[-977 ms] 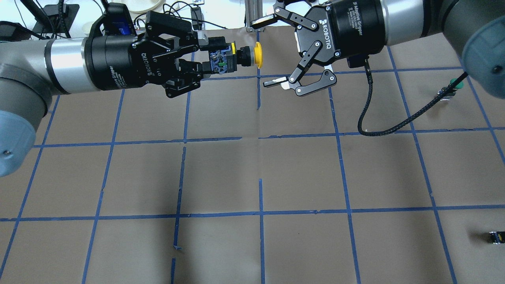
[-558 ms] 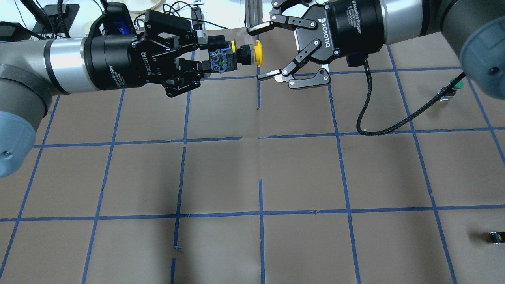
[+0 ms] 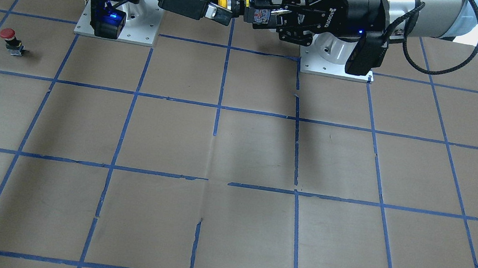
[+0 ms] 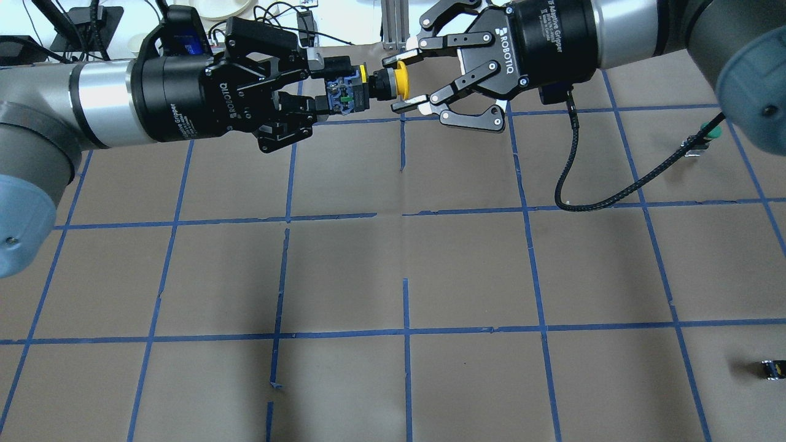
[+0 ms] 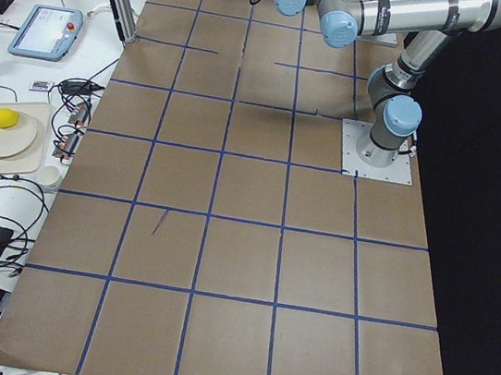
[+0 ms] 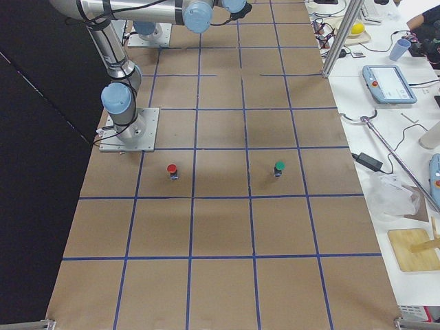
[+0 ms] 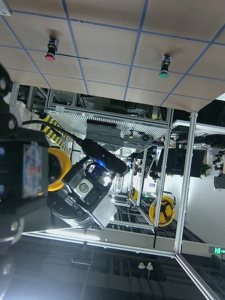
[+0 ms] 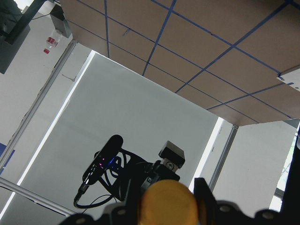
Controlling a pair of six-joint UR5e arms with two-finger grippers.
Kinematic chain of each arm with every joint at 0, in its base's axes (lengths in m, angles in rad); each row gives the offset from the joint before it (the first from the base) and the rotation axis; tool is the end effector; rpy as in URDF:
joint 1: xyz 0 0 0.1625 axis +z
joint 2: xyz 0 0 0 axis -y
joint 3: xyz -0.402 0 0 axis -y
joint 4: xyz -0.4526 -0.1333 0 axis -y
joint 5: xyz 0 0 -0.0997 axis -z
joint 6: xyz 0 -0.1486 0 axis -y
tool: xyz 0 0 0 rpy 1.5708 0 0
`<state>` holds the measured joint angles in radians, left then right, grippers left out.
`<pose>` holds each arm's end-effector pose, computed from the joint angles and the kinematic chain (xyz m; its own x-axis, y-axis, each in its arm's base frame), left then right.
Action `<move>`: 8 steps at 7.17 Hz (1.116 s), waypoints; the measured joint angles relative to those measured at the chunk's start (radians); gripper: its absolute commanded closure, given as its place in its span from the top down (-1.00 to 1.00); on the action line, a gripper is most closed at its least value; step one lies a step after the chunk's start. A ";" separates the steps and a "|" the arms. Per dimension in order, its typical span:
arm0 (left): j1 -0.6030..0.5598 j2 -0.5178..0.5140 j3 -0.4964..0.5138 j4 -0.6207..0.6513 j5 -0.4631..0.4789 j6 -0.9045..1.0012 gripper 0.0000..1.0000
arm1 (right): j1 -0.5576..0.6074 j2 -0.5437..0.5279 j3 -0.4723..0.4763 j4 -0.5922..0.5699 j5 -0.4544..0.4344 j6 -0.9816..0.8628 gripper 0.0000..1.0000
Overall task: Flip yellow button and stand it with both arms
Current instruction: 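Open the left gripper and pull it back while the right gripper carries the button away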
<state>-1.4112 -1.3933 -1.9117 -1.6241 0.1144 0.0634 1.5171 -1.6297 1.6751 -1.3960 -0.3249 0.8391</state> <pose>-0.2028 -0.5080 0.4466 -0.0884 -0.1675 0.9819 -0.1499 0.9768 0.1531 0.2461 -0.5294 0.4752 -0.1666 0.8746 -0.4554 0.2639 0.4845 0.8340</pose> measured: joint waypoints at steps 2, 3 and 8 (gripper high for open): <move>0.000 0.002 0.000 0.000 0.000 -0.001 1.00 | 0.000 0.000 0.000 0.000 -0.001 0.000 -0.47; 0.000 0.002 0.001 0.000 0.003 -0.003 1.00 | -0.004 0.000 -0.002 0.000 -0.001 0.000 -0.47; 0.022 -0.021 0.039 0.011 0.244 -0.014 0.99 | -0.175 0.001 -0.004 -0.076 -0.257 -0.093 -0.51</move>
<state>-1.3896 -1.4141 -1.8730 -1.6133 0.3588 0.0496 1.3418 -1.6285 1.6715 -1.4718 -0.5817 0.7462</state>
